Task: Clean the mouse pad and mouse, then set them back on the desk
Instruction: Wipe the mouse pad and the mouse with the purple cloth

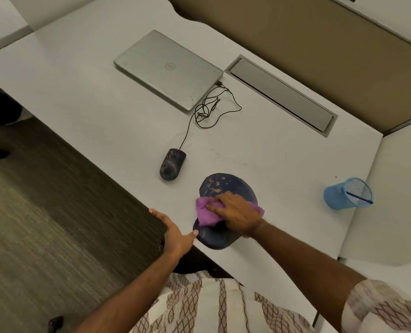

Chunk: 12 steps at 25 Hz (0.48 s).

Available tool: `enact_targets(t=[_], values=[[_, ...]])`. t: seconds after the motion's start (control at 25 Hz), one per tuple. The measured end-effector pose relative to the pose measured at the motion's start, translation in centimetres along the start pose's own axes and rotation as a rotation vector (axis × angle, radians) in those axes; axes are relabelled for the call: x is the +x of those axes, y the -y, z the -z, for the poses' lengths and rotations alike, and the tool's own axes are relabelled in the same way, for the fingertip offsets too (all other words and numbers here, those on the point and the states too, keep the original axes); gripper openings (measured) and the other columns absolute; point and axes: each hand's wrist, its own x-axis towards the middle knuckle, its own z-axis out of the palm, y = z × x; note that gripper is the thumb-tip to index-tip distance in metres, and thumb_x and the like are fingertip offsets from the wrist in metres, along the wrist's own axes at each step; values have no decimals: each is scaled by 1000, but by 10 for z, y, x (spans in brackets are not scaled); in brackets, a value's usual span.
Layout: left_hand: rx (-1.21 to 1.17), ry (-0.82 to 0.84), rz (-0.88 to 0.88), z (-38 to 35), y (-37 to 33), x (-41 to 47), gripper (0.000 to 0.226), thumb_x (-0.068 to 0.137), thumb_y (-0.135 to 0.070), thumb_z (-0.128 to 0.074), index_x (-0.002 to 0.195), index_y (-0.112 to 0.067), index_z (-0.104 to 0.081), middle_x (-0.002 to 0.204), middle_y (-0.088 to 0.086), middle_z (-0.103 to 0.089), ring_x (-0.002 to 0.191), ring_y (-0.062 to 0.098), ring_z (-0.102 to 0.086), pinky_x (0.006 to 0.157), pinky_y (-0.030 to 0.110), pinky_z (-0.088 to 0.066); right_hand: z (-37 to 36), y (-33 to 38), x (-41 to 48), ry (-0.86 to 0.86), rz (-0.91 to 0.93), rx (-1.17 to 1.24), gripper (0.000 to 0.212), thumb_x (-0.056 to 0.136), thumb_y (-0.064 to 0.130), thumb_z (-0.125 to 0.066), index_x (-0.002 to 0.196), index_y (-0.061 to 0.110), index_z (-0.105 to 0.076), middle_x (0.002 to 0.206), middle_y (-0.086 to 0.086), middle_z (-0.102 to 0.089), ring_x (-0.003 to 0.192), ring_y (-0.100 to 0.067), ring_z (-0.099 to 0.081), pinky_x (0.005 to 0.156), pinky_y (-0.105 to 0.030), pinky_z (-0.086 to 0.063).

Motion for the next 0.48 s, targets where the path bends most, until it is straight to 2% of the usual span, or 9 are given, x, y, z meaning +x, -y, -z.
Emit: enact_targets(t=[0.16, 0.24, 0.36, 0.48], values=[[26, -35, -1, -10, 28, 30, 166, 39, -53, -88, 137, -55, 46, 160, 30, -31, 138, 55, -42, 99, 70, -47, 22, -18, 30, -17, -315, 158, 58, 87, 15, -61, 140, 33, -50, 132, -7, -50, 120, -29, -47, 98, -39, -42], [24, -39, -4, -5, 12, 13, 165, 45, -47, -91, 136, -57, 46, 159, 29, -33, 138, 53, -43, 99, 70, -48, 22, -4, 30, -41, -404, 292, 53, 87, 15, -59, 137, 32, -54, 133, -4, -48, 123, -24, -45, 103, -35, -39], [9, -21, -12, 2, -11, -13, 158, 73, -22, -91, 129, -59, 52, 151, 25, -43, 133, 45, -50, 99, 66, -51, 5, 30, 3, -34, -208, 343, 54, 87, 15, -61, 137, 32, -54, 132, 0, -51, 117, -18, -47, 100, -30, -43], [-8, 0, -17, 2, -13, -14, 157, 75, -22, -90, 126, -59, 54, 148, 22, -46, 132, 44, -51, 101, 68, -49, 3, 30, -4, -43, -46, 290, 55, 87, 21, -66, 138, 32, -51, 128, -2, -55, 112, -19, -52, 96, -31, -49]])
